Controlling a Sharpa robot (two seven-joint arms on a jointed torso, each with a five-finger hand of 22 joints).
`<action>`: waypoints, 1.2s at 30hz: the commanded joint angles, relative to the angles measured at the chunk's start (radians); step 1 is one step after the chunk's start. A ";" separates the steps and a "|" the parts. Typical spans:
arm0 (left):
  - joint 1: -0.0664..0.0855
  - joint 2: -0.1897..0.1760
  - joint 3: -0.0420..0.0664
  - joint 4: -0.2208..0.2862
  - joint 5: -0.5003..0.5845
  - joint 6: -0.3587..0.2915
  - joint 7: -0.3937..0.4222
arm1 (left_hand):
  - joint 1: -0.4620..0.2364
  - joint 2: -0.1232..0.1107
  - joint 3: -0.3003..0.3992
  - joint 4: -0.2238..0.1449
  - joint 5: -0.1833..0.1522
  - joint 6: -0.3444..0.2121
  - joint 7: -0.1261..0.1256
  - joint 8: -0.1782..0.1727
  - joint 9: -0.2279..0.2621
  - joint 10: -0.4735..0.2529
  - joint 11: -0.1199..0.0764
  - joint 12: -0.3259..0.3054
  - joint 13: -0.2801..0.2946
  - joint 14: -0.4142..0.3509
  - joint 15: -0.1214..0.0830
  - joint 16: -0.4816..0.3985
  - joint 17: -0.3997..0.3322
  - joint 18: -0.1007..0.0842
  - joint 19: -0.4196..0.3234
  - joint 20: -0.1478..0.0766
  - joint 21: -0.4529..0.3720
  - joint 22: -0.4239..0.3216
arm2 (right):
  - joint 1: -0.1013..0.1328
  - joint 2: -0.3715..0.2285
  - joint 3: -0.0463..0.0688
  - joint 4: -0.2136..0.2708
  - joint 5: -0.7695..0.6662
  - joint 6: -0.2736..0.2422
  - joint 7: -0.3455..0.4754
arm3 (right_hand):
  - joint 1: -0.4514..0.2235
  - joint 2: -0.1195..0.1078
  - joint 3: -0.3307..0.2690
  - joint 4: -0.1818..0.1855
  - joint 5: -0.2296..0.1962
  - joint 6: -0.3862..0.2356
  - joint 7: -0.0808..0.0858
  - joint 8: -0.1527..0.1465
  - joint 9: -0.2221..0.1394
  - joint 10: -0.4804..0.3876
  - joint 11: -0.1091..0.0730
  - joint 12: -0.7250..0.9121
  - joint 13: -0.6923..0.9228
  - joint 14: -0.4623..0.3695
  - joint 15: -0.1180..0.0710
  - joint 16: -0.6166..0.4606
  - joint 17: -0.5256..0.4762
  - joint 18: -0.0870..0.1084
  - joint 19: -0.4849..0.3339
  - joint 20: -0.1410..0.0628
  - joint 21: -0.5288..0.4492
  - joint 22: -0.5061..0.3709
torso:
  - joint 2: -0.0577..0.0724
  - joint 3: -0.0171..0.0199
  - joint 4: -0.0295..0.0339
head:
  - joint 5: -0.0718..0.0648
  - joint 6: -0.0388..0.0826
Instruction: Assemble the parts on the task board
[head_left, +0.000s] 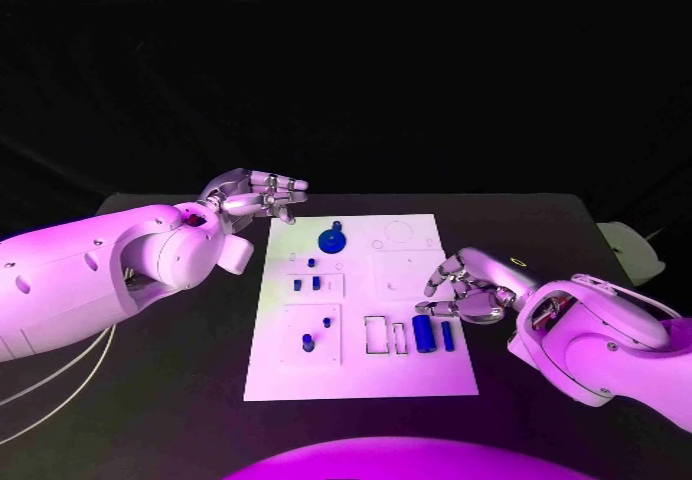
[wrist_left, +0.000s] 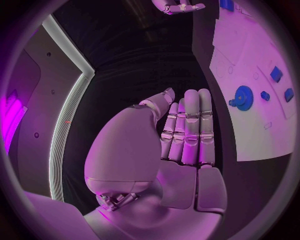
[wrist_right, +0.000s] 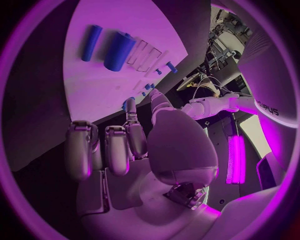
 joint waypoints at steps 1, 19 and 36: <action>0.000 0.000 0.000 0.000 0.011 0.006 0.029 | -0.003 0.004 -0.004 0.000 0.001 -0.004 -0.001 -0.004 0.000 -0.004 -0.002 0.003 0.001 0.000 0.003 -0.006 -0.001 0.005 0.004 0.005 -0.005 -0.002 | -0.009 -0.021 -0.004 0.011 -0.031 0.023 -0.085 | -0.001 0.012 -0.012 0.006 0.005 -0.011 0.002 0.009 0.008 -0.003 0.006 0.006 0.003 0.076 0.003 0.007 0.103 -0.012 0.056 0.002 0.006 0.220 | -0.006 -0.0021 -0.0049 | -0.022 -0.006; -0.001 -0.011 -0.001 0.007 0.012 0.009 0.029 | -0.002 0.005 -0.004 0.000 0.001 -0.004 -0.001 -0.004 0.001 -0.003 -0.002 0.004 0.002 0.001 0.003 -0.006 -0.002 0.005 0.005 0.005 -0.005 -0.002 | -0.089 0.041 -0.009 -0.027 -0.165 0.009 -0.192 | -0.014 0.007 -0.086 0.084 0.041 -0.040 0.005 0.021 0.045 -0.012 0.009 -0.008 0.007 0.077 0.006 0.015 0.118 -0.014 0.059 0.005 0.016 0.222 | -0.005 -0.0026 -0.0056 | -0.030 -0.022; 0.000 -0.016 -0.001 0.012 0.012 0.014 0.023 | -0.003 0.006 -0.006 0.001 0.001 -0.003 -0.001 -0.003 0.001 -0.003 -0.002 0.006 0.002 0.001 0.003 -0.006 -0.002 0.005 0.005 0.005 -0.006 -0.003 | -0.110 0.100 -0.009 -0.083 -0.193 0.043 -0.205 | -0.012 0.013 -0.095 0.100 0.046 -0.037 0.004 0.026 0.052 -0.012 0.008 -0.009 0.010 0.078 0.006 0.018 0.122 -0.015 0.060 0.005 0.022 0.224 | -0.004 -0.0007 -0.0049 | -0.020 -0.032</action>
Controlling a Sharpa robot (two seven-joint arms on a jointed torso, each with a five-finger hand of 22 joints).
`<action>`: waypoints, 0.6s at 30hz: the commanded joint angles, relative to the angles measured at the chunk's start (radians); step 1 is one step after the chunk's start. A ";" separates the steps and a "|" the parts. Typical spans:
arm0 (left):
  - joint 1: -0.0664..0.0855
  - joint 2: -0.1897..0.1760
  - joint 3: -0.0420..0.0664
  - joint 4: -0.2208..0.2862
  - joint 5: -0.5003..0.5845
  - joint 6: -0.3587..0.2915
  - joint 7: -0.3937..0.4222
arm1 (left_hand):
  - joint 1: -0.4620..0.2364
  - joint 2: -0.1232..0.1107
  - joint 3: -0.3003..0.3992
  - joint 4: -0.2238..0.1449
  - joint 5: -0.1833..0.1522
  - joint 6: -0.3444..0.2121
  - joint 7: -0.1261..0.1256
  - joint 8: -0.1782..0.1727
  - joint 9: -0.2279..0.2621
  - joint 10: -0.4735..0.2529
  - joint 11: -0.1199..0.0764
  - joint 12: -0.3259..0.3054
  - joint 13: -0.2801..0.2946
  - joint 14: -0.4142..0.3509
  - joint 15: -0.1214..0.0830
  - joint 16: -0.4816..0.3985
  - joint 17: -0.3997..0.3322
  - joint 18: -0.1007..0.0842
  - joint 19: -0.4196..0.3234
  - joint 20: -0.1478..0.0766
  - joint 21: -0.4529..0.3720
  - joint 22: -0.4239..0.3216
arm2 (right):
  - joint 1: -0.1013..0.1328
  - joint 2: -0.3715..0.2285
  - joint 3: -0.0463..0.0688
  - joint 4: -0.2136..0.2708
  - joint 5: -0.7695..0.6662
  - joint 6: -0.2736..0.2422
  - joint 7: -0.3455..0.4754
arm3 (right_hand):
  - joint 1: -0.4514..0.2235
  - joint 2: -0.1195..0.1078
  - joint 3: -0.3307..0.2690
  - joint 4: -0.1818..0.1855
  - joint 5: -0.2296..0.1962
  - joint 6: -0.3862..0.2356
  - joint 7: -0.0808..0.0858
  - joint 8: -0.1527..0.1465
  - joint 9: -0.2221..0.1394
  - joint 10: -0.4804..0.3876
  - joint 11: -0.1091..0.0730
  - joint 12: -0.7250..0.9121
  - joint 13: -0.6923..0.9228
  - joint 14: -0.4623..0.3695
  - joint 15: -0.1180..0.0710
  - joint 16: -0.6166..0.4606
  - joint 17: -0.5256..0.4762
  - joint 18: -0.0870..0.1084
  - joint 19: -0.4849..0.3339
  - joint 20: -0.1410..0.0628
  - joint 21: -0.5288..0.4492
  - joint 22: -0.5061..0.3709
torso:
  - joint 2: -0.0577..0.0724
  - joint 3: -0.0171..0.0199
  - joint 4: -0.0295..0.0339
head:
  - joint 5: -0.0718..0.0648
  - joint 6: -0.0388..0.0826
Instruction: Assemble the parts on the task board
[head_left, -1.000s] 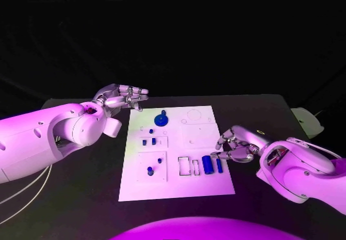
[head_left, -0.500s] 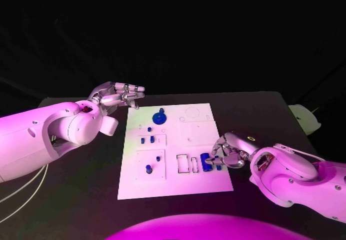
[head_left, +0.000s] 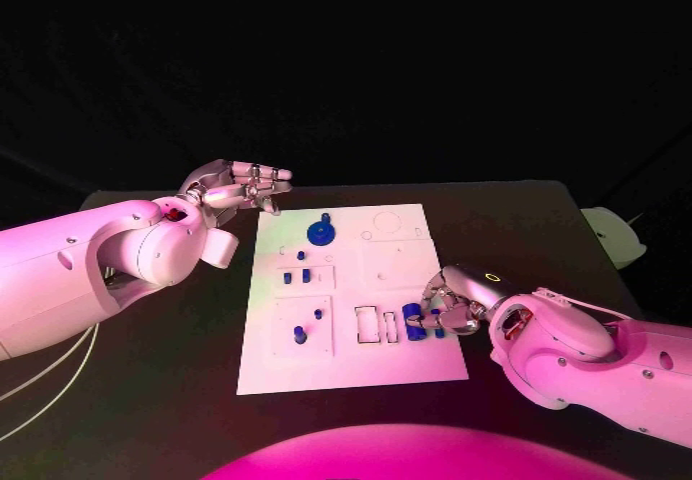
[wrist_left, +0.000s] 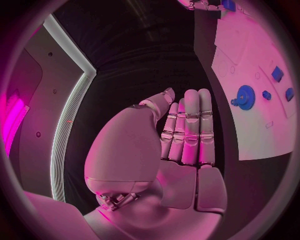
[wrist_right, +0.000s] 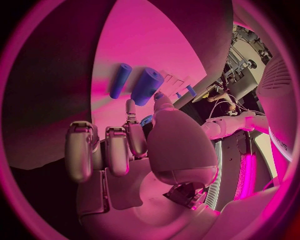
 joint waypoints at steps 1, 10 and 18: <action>0.000 -0.002 0.000 0.004 0.005 0.013 0.009 | -0.003 0.006 -0.006 0.001 0.001 -0.003 -0.001 -0.003 0.001 -0.004 -0.002 0.006 0.002 0.001 0.003 -0.006 -0.001 0.005 0.005 0.005 -0.007 -0.002 | -0.005 0.006 0.000 -0.008 -0.028 0.032 -0.016 | -0.007 0.008 -0.002 0.006 0.005 -0.003 -0.002 0.007 0.002 -0.004 0.001 -0.006 0.000 0.078 0.006 0.004 0.123 -0.015 0.061 0.005 0.007 0.224 | 0.001 -0.0002 -0.0012 | 0.004 -0.005; 0.000 -0.005 0.000 0.006 0.005 0.015 0.004 | -0.004 0.006 -0.007 0.001 0.001 -0.004 -0.001 -0.003 0.001 -0.004 -0.002 0.006 0.002 0.001 0.003 -0.006 -0.001 0.005 0.005 0.005 -0.007 -0.002 | -0.018 0.019 0.000 -0.025 -0.039 0.067 -0.018 | -0.006 0.010 -0.004 0.008 0.005 -0.001 -0.002 0.010 0.004 -0.005 0.000 -0.008 -0.001 0.077 0.006 0.003 0.121 -0.015 0.060 0.005 0.003 0.224 | -0.001 -0.0002 -0.0011 | 0.006 -0.013; 0.000 -0.007 0.000 0.007 0.005 0.018 -0.001 | -0.006 0.006 -0.008 0.003 0.001 -0.004 -0.001 -0.003 0.001 -0.006 -0.001 0.007 0.002 0.001 0.004 -0.006 -0.001 0.005 0.005 0.005 -0.008 -0.003 | -0.034 0.034 -0.001 -0.035 -0.047 0.084 -0.020 | 0.004 0.016 -0.005 0.006 0.006 0.002 -0.004 0.014 0.009 -0.006 -0.001 -0.010 -0.001 0.077 0.004 0.004 0.122 -0.015 0.060 0.004 0.006 0.224 | -0.001 0.0000 -0.0012 | 0.009 -0.014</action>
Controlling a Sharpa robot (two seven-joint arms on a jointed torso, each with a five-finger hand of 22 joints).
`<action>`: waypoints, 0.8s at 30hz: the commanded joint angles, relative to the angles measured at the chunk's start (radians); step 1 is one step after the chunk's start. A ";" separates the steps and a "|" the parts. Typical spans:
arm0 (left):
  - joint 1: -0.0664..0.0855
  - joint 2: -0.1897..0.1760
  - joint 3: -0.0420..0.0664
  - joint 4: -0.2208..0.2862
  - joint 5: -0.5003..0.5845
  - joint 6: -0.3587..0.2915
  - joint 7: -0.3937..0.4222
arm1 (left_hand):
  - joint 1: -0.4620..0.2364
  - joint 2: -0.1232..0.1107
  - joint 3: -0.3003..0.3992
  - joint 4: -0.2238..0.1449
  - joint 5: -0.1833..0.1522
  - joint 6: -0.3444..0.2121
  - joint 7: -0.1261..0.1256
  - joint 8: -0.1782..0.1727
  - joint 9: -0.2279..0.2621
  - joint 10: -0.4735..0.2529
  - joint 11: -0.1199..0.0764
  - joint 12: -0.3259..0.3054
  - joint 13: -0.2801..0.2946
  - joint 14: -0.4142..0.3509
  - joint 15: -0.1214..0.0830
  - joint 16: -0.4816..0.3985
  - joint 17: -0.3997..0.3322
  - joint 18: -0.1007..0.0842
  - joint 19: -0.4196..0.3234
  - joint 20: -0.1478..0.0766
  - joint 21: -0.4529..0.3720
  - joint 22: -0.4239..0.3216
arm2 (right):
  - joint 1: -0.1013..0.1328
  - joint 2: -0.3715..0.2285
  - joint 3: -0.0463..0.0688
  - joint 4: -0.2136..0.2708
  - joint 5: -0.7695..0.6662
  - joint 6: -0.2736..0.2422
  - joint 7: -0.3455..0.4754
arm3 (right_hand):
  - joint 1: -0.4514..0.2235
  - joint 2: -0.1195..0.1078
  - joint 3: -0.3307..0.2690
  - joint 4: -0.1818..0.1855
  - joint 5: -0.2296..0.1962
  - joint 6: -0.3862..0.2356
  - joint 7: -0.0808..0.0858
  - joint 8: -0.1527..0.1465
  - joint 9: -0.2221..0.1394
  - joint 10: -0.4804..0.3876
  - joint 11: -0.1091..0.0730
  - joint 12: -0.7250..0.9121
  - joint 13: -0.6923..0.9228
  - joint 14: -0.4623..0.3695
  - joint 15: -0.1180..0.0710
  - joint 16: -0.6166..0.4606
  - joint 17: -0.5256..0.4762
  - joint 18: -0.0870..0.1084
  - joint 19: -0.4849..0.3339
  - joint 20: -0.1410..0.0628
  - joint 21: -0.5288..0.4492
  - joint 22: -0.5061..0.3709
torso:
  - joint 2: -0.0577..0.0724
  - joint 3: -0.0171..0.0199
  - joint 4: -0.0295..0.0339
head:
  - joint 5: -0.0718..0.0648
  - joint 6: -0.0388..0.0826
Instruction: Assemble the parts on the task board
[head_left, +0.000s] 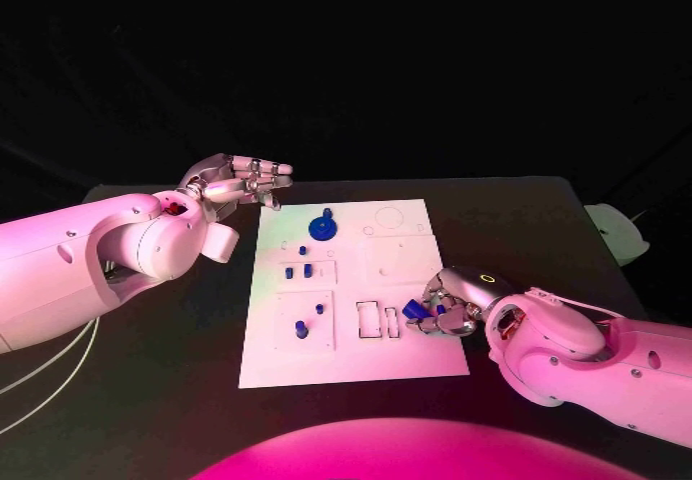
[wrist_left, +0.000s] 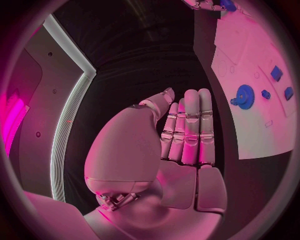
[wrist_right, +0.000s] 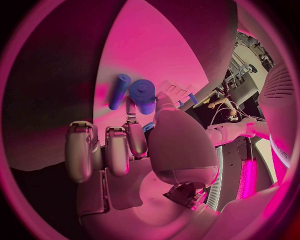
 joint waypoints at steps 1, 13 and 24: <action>0.000 0.000 0.001 0.003 0.005 0.018 0.001 | -0.006 0.006 -0.004 -0.001 0.001 -0.004 -0.001 -0.003 0.001 -0.006 -0.001 0.003 0.001 0.001 0.004 -0.006 -0.001 0.005 0.002 0.002 -0.005 -0.001 | -0.011 0.006 -0.005 -0.005 -0.016 0.043 -0.013 | 0.006 0.010 -0.002 0.003 0.005 0.002 -0.005 0.005 -0.001 -0.005 -0.001 -0.006 0.000 0.077 0.004 0.004 0.123 -0.015 0.061 0.004 0.007 0.224 | 0.000 0.0003 -0.0001 | 0.001 0.000; 0.000 -0.001 0.001 0.004 0.005 0.020 -0.002 | -0.008 0.007 -0.005 0.000 0.001 -0.005 0.000 -0.003 0.001 -0.007 -0.001 0.004 0.001 0.000 0.004 -0.007 -0.002 0.005 0.002 0.002 -0.006 -0.001 | -0.018 0.010 -0.005 0.009 -0.024 -0.054 -0.015 | 0.060 0.066 0.010 -0.005 0.029 0.033 -0.022 0.033 0.026 0.026 -0.017 0.018 0.044 0.083 -0.008 0.018 0.151 -0.024 0.075 -0.005 0.052 0.235 | 0.000 0.0007 -0.0003 | 0.002 0.004; 0.000 0.001 0.000 0.002 0.005 0.025 -0.004 | -0.009 0.007 -0.006 0.001 0.001 -0.005 0.000 -0.003 0.001 -0.008 -0.001 0.004 0.001 0.000 0.004 -0.007 -0.002 0.005 0.002 0.002 -0.006 -0.002 | 0.003 -0.008 0.005 0.079 -0.035 -0.173 -0.018 | 0.087 0.098 0.030 -0.003 0.042 0.055 -0.039 0.049 0.041 0.049 -0.032 0.035 0.074 0.088 -0.020 0.031 0.175 -0.032 0.088 -0.016 0.093 0.246 | 0.000 0.0006 0.0003 | 0.000 0.010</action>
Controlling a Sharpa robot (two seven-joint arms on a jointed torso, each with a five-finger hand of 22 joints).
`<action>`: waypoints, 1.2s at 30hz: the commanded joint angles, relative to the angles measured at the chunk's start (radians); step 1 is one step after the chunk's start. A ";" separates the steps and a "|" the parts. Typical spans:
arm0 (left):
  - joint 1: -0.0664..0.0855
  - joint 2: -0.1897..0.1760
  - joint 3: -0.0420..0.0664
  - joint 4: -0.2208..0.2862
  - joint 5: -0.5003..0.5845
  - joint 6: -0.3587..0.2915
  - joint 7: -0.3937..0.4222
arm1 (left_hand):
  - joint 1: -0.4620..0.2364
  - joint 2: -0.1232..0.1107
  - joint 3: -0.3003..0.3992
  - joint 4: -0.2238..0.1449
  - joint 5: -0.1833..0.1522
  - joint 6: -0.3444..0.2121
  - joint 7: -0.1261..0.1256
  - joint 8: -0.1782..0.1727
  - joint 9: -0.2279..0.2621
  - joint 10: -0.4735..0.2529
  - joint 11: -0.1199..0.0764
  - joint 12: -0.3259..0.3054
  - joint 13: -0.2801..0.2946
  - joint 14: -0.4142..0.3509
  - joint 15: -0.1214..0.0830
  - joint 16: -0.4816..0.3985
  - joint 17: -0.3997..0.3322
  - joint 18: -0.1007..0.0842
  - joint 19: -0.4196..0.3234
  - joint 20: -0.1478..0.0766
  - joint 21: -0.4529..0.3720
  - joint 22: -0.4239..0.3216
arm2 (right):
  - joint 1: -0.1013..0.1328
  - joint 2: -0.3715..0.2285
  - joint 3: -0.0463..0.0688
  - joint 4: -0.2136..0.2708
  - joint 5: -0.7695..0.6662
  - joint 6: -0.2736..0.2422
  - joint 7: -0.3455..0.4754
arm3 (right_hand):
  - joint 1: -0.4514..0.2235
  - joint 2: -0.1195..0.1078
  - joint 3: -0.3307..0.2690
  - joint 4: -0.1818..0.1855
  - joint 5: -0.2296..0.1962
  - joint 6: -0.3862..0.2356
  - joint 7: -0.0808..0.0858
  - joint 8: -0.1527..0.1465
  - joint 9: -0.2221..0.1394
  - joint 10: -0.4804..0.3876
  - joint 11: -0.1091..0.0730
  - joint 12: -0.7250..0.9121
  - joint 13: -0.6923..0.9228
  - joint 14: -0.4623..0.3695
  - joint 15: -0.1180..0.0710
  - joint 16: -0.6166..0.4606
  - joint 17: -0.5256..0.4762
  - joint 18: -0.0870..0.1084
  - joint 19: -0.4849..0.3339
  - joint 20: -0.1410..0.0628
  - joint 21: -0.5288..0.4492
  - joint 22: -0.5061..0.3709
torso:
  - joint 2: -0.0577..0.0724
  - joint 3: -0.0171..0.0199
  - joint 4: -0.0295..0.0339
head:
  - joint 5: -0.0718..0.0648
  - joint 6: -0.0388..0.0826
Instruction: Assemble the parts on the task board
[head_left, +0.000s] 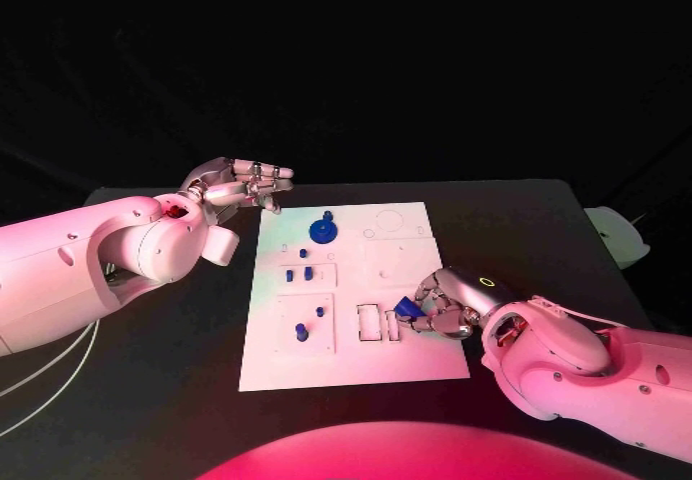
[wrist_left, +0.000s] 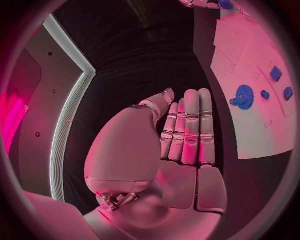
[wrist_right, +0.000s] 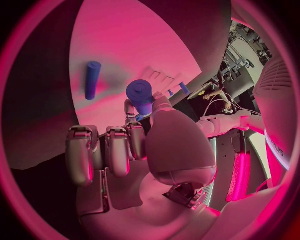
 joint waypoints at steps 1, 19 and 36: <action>0.000 0.003 0.000 0.001 0.004 0.023 0.001 | -0.005 0.003 -0.006 0.001 0.001 -0.005 0.000 -0.003 0.001 -0.008 -0.001 0.004 0.001 0.000 0.004 -0.007 -0.001 0.005 0.002 0.002 -0.007 -0.001 | 0.011 0.000 0.002 0.020 -0.015 -0.074 -0.010 | 0.023 0.034 0.006 0.002 0.005 0.033 -0.024 0.018 0.023 0.009 0.001 0.005 0.040 0.088 -0.006 0.007 0.176 -0.017 0.087 -0.009 0.008 0.247 | 0.001 0.0002 0.0011 | -0.003 0.002; 0.000 0.006 0.000 0.002 0.004 0.034 -0.005 | -0.005 0.004 -0.007 0.002 0.001 -0.006 0.000 -0.003 0.000 -0.010 -0.001 0.004 0.001 0.000 0.004 -0.007 -0.001 0.005 0.002 0.002 -0.008 -0.002 | 0.017 0.104 0.004 -0.012 0.057 0.023 -0.016 | -0.120 0.054 -0.049 0.014 0.065 0.043 -0.028 0.030 0.040 0.025 -0.002 0.015 0.064 0.088 -0.009 0.010 0.181 -0.017 0.088 -0.013 0.010 0.247 | 0.002 -0.0007 0.0026 | 0.000 0.001; 0.000 0.003 0.000 0.006 0.004 0.029 0.000 | -0.006 0.007 -0.007 0.003 0.001 -0.007 -0.001 -0.003 0.001 -0.012 -0.001 0.006 0.001 0.000 0.005 -0.007 -0.001 0.005 0.002 0.003 -0.010 -0.003 | 0.014 0.141 0.003 -0.050 0.061 0.085 -0.024 | -0.118 0.064 -0.053 0.011 0.065 0.049 -0.034 0.040 0.048 0.039 -0.007 0.031 0.088 0.089 -0.012 0.011 0.183 -0.017 0.088 -0.016 0.009 0.247 | 0.001 0.0000 0.0000 | 0.009 -0.003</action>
